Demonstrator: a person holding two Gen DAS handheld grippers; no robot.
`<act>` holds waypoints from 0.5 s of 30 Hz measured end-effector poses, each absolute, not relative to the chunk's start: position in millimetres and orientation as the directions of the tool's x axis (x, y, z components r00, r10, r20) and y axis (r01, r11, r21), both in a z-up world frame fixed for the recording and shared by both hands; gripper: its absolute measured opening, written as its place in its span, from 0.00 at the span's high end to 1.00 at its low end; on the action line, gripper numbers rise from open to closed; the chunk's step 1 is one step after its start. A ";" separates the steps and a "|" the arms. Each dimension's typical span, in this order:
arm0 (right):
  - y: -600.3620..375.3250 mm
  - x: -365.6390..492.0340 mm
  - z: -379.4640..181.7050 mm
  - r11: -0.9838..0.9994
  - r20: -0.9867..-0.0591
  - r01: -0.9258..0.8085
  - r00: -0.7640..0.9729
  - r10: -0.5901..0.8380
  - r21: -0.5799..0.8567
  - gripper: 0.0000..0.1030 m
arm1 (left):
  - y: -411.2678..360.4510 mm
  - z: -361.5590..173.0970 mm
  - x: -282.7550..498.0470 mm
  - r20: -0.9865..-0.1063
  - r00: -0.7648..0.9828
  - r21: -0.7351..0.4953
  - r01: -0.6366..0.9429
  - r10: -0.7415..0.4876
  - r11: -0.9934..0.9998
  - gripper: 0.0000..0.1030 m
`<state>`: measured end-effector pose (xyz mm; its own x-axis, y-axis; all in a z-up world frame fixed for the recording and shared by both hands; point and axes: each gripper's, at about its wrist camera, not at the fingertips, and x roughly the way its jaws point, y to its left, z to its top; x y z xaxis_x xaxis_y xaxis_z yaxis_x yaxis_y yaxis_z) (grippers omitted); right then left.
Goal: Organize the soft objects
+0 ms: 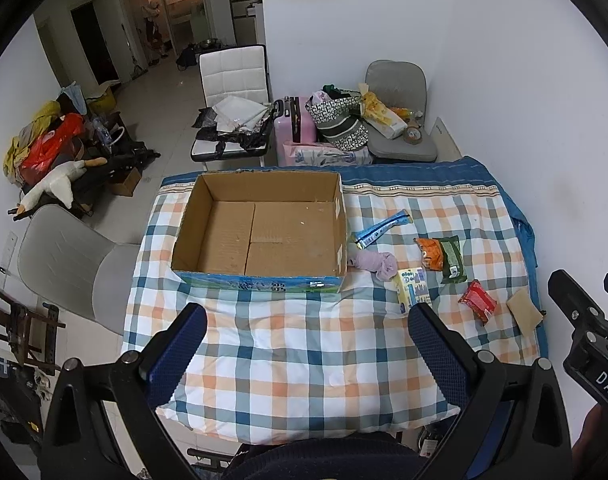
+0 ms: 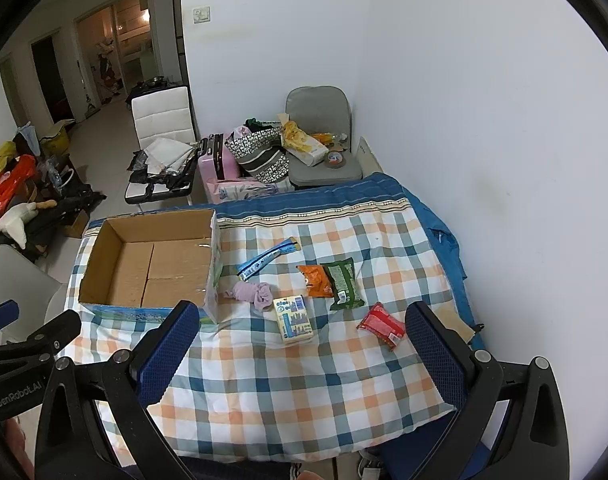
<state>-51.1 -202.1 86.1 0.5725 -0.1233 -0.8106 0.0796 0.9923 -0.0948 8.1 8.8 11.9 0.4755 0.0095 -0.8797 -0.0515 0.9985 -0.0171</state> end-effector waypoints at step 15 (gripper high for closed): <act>-199.8 -48.7 93.5 0.993 -0.803 0.066 0.585 -0.116 -0.096 0.00 | 10.3 17.9 10.3 -0.874 0.486 -0.009 -0.054 0.018 0.999 0.00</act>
<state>-48.7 -199.8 93.5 0.5848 -0.1164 -0.8028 0.0659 0.9932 -0.0960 10.3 10.3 17.9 0.4858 0.0183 -0.8739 -0.0538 0.9985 -0.0090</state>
